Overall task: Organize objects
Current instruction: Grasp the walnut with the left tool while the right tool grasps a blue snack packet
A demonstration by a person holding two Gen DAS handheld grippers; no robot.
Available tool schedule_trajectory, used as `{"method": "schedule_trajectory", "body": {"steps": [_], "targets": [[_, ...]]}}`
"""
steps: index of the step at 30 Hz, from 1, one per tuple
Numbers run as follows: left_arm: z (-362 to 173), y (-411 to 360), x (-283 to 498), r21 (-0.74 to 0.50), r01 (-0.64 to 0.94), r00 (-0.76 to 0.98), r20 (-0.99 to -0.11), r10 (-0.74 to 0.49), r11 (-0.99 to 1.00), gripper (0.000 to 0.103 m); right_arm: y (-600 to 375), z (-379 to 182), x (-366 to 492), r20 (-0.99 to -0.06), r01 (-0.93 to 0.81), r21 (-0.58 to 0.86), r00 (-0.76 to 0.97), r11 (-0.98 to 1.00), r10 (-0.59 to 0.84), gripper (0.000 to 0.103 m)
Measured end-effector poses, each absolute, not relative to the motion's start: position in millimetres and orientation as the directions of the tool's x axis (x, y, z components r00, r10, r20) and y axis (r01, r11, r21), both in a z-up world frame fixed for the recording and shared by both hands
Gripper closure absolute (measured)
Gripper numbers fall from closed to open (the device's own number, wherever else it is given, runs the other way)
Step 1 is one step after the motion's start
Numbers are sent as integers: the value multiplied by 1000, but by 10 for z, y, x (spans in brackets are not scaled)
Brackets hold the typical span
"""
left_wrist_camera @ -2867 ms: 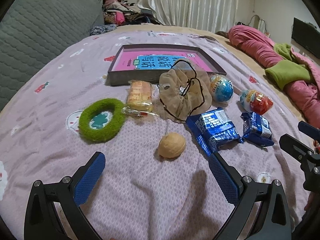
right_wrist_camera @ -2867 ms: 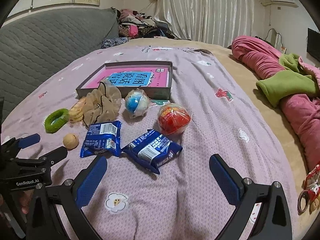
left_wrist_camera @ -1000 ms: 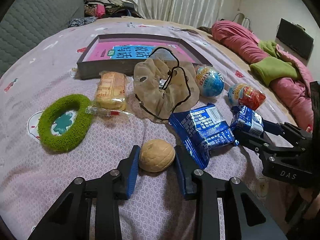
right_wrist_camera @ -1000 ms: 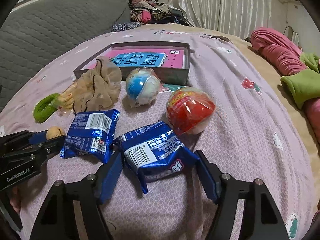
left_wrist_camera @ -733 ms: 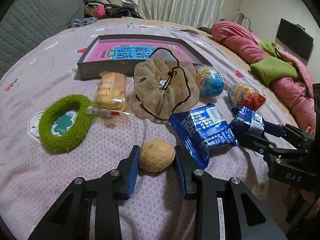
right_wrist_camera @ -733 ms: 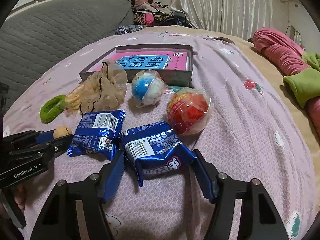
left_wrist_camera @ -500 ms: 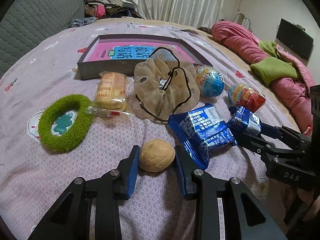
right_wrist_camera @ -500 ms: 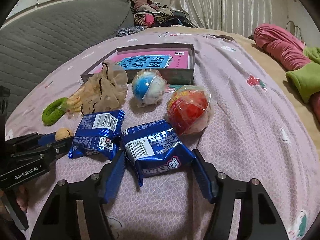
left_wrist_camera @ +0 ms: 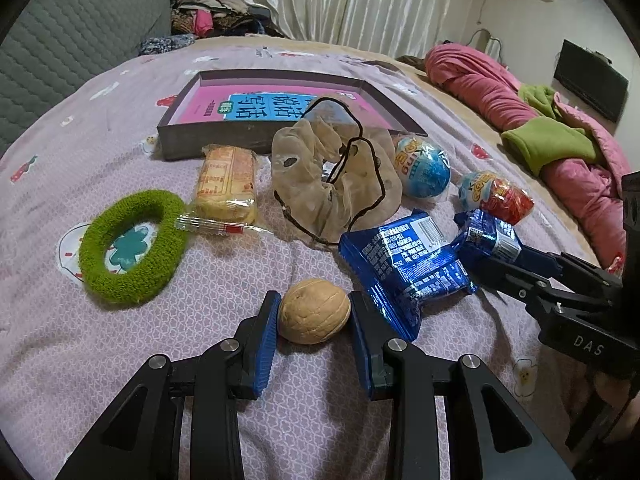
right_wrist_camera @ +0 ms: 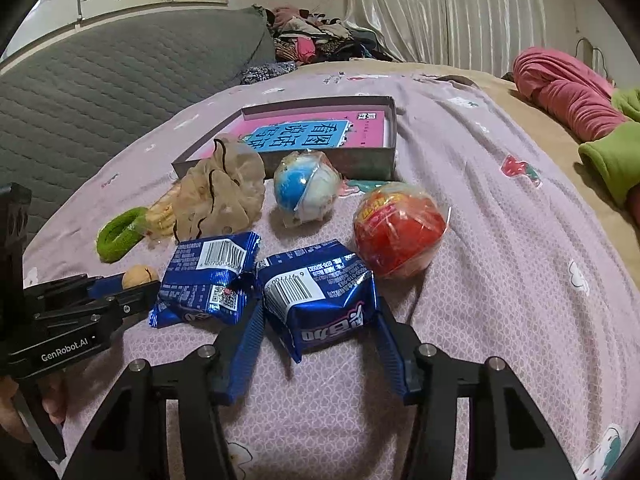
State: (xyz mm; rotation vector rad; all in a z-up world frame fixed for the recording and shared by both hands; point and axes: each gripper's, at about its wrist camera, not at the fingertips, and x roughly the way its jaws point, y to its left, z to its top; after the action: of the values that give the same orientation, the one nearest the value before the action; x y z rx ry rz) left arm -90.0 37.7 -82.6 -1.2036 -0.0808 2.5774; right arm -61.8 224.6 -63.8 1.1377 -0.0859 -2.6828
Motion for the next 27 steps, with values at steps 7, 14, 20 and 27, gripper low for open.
{"method": "schedule_trajectory", "body": {"steps": [7, 14, 20, 27], "targets": [[-757, 371, -876, -165, -249, -627, -723, 289, -954, 69, 2236, -572, -583, -681, 195, 138, -694, -971, -236, 50], [-721, 362, -858, -164, -250, -634, -718, 289, -954, 69, 2261, -520, -566, -675, 189, 146, -698, -971, -237, 50], [-633, 340, -827, -166, -247, -648, -704, 291, -955, 69, 2267, -432, -525, -657, 194, 150, -713, -969, -244, 50], [-411, 308, -739, -167, -247, -679, -673, 293, -955, 69, 2246, -238, -445, -624, 203, 158, -738, -966, -257, 50]]}}
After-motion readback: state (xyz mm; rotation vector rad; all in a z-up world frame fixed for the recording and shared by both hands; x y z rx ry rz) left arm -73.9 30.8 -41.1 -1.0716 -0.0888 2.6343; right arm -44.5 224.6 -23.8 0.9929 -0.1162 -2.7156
